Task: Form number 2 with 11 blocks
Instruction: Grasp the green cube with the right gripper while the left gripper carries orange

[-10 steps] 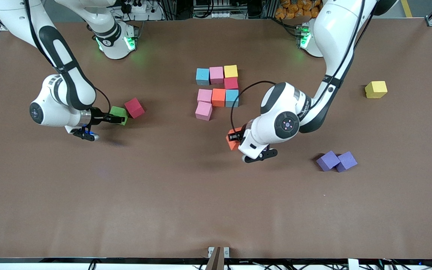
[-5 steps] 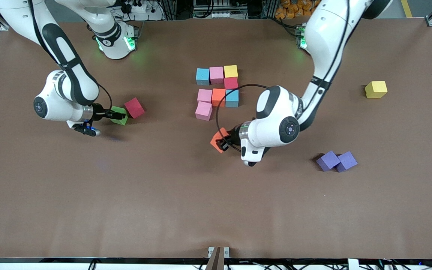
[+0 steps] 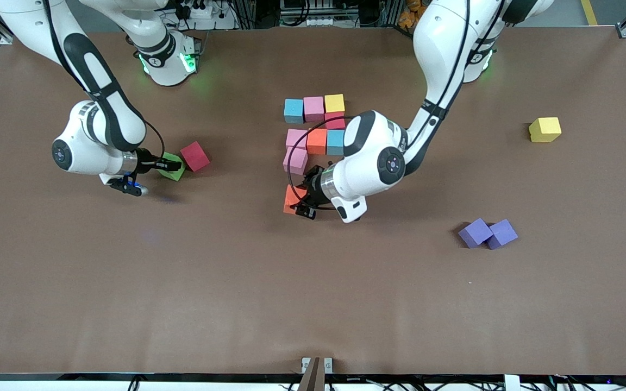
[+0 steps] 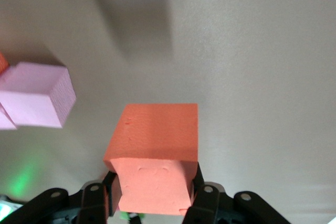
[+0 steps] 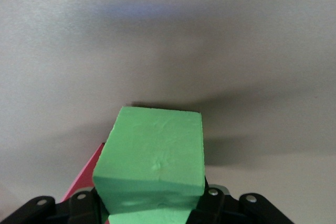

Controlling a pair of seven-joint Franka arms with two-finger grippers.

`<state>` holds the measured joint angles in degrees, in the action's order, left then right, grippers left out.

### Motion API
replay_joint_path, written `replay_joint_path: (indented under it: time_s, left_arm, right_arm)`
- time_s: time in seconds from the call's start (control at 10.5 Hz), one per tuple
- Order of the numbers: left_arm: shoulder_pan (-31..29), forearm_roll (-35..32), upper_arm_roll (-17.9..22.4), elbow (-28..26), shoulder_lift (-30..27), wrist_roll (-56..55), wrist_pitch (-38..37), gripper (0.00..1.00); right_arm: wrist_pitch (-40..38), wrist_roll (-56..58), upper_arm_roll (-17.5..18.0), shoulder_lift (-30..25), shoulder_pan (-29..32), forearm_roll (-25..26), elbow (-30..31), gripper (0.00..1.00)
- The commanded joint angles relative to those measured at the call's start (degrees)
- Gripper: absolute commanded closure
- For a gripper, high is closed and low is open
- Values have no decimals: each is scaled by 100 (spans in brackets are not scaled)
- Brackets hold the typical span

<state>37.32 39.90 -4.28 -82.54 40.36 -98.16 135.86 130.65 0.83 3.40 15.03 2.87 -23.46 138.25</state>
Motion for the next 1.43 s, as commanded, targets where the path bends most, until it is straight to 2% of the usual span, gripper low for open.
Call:
replay_joint_path:
  time_s: [0.0,0.19,0.29,0.67,0.86,1.15,1.24,1.34]
  left_arm:
    - [144,202,120,107,25,-938,290,95]
    - [267,211,120,107,16,-1764,615,94]
    - [328,211,120,107,16,-2151,738,94]
    - [627,176,102,45,51,-3304,1739,94]
    - [680,150,120,-43,16,-3796,1794,93]
    - [593,-182,111,-437,-299,-3860,1794,94]
    - [375,-558,42,-621,-457,-3834,1777,94]
    - [-1,-988,-333,-753,-563,-3808,1777,94]
  right_arm:
    - [-39,-14,46,-211,-137,183,-358,67]
    - [-162,-22,46,-132,-234,849,-1147,65]
    - [-380,-22,46,-45,-382,965,-1621,64]
    - [-549,-57,46,683,-884,975,-2889,63]
    - [-558,-75,46,905,-1007,975,-3076,63]
    - [-575,-22,29,923,-990,1028,-3076,63]
    - [-576,-22,29,923,-990,1028,-3076,63]
    - [-576,-31,29,932,-990,1028,-3068,63]
